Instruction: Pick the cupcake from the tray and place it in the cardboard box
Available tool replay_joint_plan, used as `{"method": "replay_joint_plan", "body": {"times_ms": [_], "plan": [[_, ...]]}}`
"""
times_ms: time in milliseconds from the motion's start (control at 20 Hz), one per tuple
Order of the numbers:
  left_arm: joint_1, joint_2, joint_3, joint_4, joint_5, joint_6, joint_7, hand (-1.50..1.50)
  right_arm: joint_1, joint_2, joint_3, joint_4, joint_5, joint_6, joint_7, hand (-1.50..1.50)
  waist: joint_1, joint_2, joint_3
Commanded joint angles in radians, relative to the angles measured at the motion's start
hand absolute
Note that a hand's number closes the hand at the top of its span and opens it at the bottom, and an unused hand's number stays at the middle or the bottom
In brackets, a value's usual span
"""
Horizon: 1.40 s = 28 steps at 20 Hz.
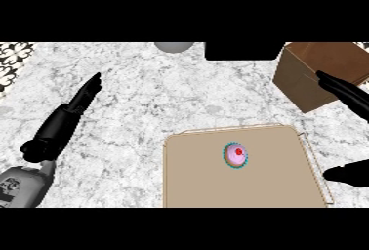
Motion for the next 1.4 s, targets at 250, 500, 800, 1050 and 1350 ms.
{"method": "replay_joint_plan", "body": {"times_ms": [250, 500, 800, 1050, 1350], "plan": [[-0.001, -0.02, 0.017, 0.041, -0.011, -0.023, -0.02, 0.0, -0.082, -0.066, 0.236, -0.273, 0.142, 0.211, 0.384, -1.5, 0.003, -0.001, -0.002], [-0.041, -0.028, 0.029, 0.042, -0.022, -0.045, -0.005, 0.0, -0.216, -0.005, 0.338, -0.334, 0.175, 0.335, 0.652, -1.5, 0.012, 0.002, -0.002], [-0.045, -0.038, 0.053, 0.045, -0.04, -0.065, 0.007, 0.0, -0.268, 0.169, 0.488, -0.325, 0.199, 0.441, 0.92, -1.5, 0.011, 0.002, -0.001], [-0.014, -0.089, 0.059, -0.007, -0.089, -0.063, 0.029, 0.0, -0.213, 0.257, 0.472, -0.291, 0.255, 0.472, 0.918, -1.5, 0.009, 0.002, 0.001], [0.034, -0.083, 0.105, -0.023, -0.093, -0.105, 0.018, 0.0, -0.236, 0.326, 0.538, -0.227, 0.424, 0.461, 0.916, -1.5, 0.012, 0.002, 0.001]]}}
